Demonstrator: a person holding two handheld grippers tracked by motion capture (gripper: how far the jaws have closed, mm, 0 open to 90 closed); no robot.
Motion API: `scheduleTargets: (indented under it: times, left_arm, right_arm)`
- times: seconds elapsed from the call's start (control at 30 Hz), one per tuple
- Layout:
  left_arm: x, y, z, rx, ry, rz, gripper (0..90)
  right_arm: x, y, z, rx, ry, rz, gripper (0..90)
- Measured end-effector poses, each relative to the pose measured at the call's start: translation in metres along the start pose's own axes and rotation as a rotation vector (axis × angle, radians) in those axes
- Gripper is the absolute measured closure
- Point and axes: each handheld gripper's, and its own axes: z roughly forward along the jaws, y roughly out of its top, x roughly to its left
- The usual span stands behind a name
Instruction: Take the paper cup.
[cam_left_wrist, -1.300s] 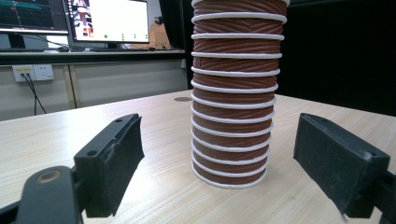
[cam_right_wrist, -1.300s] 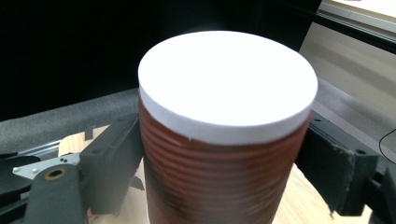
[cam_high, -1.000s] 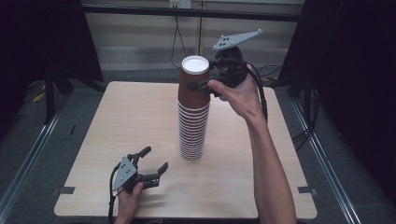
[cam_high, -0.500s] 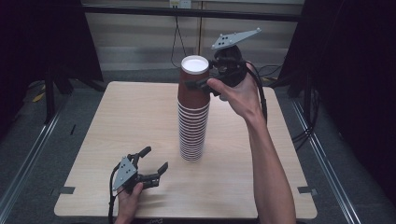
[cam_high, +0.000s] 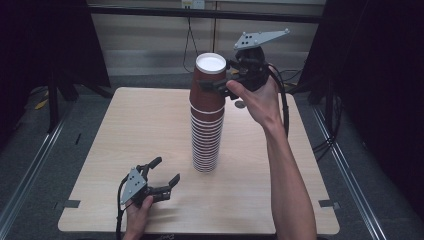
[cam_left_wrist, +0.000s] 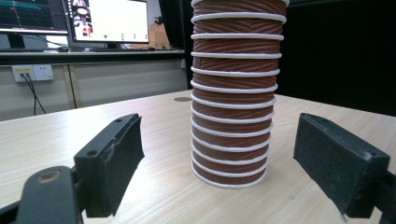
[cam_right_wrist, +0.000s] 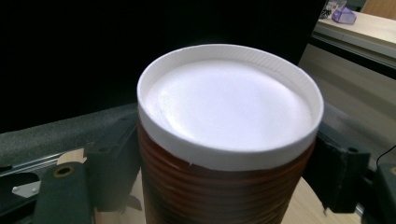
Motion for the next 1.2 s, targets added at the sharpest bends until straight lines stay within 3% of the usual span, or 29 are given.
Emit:
scheduleTargets:
  times: [0.3,0.43,0.77,1.2]
  left_arm:
    - [0.0,0.0,0.0,0.0,0.0,-0.001,15.4]
    - [0.0,0.0,0.0,0.001,-0.002,0.0,15.4]
    - [0.0,0.0,0.0,0.0,0.0,0.0,15.4]
    - [0.0,0.0,0.0,0.001,-0.002,-0.001,15.4]
  right_arm:
    - [0.002,0.003,-0.007,-0.072,-0.007,-0.007,21.5]
    - [0.001,0.003,-0.012,-0.138,-0.008,0.009,21.6]
    - [0.003,0.002,-0.018,-0.191,-0.026,0.005,21.6]
    - [0.002,-0.001,-0.029,-0.322,-0.039,0.018,21.9]
